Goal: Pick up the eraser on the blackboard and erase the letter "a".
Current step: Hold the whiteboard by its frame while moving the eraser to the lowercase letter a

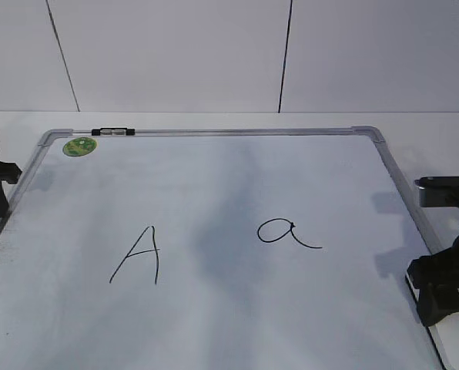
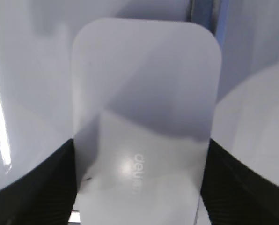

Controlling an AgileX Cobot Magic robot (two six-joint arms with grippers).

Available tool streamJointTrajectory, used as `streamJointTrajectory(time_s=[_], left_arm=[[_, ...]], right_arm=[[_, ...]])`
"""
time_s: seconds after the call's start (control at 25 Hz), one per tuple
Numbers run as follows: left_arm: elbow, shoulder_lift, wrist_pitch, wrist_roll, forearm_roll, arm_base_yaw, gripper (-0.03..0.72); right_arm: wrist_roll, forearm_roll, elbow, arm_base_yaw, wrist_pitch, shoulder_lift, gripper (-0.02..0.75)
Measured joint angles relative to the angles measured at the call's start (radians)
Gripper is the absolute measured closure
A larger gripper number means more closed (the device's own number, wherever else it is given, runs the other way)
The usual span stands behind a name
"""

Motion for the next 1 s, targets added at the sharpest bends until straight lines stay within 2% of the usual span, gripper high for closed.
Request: streamJointTrajectory(time_s=[0.28, 1.0], left_arm=[[0.000, 0.000, 0.000, 0.000, 0.000, 0.005, 0.460], [-0.001, 0.006, 0.023, 0.000, -0.041, 0.005, 0.456]], right_arm=[[0.000, -0.002, 0.000, 0.000, 0.000, 0.000, 0.148], [0.000, -0.005, 0.000, 0.000, 0.002, 0.000, 0.148]])
